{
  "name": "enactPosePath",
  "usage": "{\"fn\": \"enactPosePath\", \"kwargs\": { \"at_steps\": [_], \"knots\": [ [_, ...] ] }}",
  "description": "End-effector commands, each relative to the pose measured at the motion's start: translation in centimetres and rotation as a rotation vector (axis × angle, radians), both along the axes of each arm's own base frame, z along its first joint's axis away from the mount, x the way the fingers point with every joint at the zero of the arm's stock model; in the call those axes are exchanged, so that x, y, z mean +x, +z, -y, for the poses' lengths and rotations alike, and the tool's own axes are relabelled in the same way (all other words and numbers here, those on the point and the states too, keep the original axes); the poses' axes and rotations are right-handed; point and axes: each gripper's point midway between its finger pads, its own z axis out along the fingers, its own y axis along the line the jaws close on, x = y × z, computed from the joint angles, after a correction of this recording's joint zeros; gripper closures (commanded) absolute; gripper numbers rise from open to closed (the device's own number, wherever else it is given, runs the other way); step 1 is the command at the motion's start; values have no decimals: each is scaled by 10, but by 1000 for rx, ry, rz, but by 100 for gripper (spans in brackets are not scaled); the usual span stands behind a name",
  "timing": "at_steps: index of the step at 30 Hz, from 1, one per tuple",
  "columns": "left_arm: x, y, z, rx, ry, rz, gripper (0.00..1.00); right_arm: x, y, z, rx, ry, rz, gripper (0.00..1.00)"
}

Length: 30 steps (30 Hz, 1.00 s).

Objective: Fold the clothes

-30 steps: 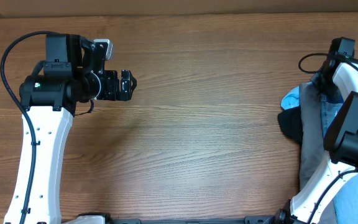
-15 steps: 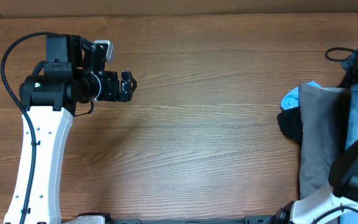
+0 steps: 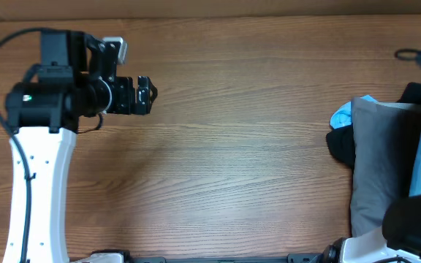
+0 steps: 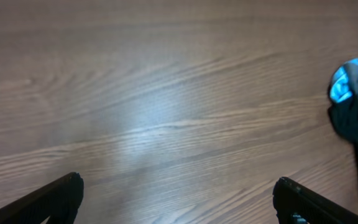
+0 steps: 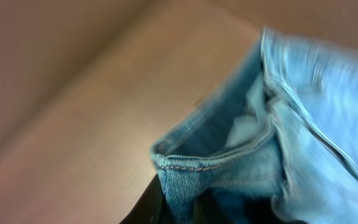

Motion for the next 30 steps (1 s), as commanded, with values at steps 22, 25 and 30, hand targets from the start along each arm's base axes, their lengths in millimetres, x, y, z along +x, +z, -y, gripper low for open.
{"fn": "enactPosePath", "kwargs": {
  "at_steps": [22,25,30],
  "knots": [
    [-110,269,-64,196,318,713,0,-75,110,-624,108,1374,417,48],
    [-119,276,-64,192,321,740,0,-74,105,-614,-38,1236,413,21],
    [-121,274,-64,192,319,734,0,-51,141,-549,-147,1002,472,10]
  ]
}}
